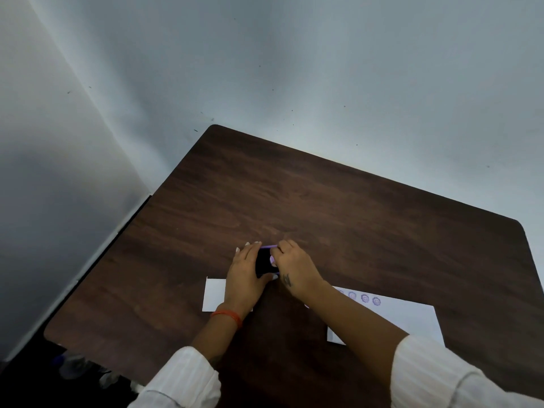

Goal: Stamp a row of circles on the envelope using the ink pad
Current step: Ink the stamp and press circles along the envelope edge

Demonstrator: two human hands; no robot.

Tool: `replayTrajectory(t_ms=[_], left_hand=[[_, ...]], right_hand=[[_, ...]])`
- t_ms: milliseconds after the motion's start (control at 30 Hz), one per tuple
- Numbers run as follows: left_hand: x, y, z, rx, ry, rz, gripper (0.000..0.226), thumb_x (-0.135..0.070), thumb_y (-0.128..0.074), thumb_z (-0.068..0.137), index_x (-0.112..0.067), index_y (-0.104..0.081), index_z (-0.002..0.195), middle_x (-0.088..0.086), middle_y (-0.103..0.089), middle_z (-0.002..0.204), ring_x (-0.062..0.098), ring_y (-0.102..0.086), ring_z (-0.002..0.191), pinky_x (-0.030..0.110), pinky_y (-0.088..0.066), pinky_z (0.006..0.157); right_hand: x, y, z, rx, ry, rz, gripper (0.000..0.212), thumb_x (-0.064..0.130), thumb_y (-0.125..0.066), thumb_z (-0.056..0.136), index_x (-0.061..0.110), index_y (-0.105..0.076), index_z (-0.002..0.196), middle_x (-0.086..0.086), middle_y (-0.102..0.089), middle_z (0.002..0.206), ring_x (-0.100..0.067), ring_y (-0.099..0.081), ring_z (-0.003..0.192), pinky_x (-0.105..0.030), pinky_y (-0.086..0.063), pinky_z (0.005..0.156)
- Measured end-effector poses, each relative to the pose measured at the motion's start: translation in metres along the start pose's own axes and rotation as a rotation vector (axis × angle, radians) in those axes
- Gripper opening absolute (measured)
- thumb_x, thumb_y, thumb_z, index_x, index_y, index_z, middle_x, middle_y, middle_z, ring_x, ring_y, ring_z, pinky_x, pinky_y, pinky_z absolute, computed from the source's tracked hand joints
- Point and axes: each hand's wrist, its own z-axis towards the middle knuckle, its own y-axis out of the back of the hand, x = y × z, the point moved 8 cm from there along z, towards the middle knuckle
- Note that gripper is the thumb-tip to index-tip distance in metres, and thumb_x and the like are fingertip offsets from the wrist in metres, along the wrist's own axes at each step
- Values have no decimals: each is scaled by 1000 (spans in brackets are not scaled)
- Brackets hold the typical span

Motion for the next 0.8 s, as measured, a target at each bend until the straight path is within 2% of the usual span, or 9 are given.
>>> replayTrajectory(t_ms=[100, 167, 267, 333, 433, 533, 633, 733, 800], left_hand=[[1, -1, 1, 4, 5, 6, 72, -18, -76, 71, -8, -41, 133, 10, -47, 140, 23, -31, 137, 39, -17, 117], [1, -1, 0, 7, 6, 8, 73, -18, -77, 70, -8, -41, 133, 10, -47, 140, 23, -32, 137, 40, -19, 117], [1, 0, -1, 5, 11, -5, 75, -18, -79, 68, -8, -42, 132, 10, -48, 140, 23, -33, 136, 41, -22, 116], [1, 0, -1, 8, 17, -7, 75, -17, -79, 68, -8, -42, 132, 10, -48, 140, 23, -33, 136, 41, -22, 116], [2, -1, -1, 18, 26, 2, 74, -17, -77, 70, -10, -40, 134, 9, -46, 141, 22, -32, 137, 42, -23, 116], [1, -1, -1, 24, 34, 8, 72, -17, -75, 72, -11, -39, 134, 8, -45, 143, 22, -30, 137, 37, -22, 114], [-1, 1, 0, 33, 33, 3, 73, -17, -77, 70, -8, -40, 133, 10, -45, 142, 23, -31, 137, 39, -21, 116], [-3, 2, 0, 44, 34, 10, 75, -18, -78, 69, -8, -41, 133, 11, -45, 141, 23, -31, 137, 43, -24, 115], [-3, 3, -1, 47, 45, 13, 76, -18, -78, 69, -9, -40, 134, 11, -45, 142, 23, -31, 137, 44, -25, 114]], right_hand=[[-1, -3, 1, -39, -47, 28, 32, 4, -58, 81, -2, -53, 112, -21, -54, 117, -33, -49, 109, -38, -45, 87], [1, -3, -1, -34, 31, -9, 33, 5, -54, 84, -2, -51, 116, -21, -54, 119, -33, -49, 110, -39, -46, 90], [3, 11, -2, -48, 195, 0, 22, -2, -52, 81, -8, -60, 101, -27, -63, 100, -40, -58, 93, -42, -50, 79], [1, 13, 1, -27, 211, 6, 20, -5, -52, 79, -9, -61, 97, -28, -63, 97, -40, -58, 91, -42, -50, 78], [1, 2, 1, -7, 48, 21, 28, 5, -57, 80, -2, -56, 108, -21, -57, 112, -33, -51, 103, -40, -47, 86], [-1, 0, -2, -31, -80, 70, 32, 7, -60, 80, 1, -55, 110, -17, -55, 116, -29, -50, 106, -36, -45, 88], [-5, 8, -1, 33, -70, 115, 22, 9, -51, 85, 0, -59, 104, -17, -58, 109, -30, -53, 98, -34, -41, 81], [-20, 22, 13, 132, -145, 238, 27, 14, -48, 80, -2, -66, 90, -24, -66, 97, -34, -56, 80, -39, -45, 77], [-25, 25, 21, 135, -207, 340, 20, 9, -56, 77, -1, -69, 89, -25, -68, 94, -38, -62, 87, -38, -48, 74]])
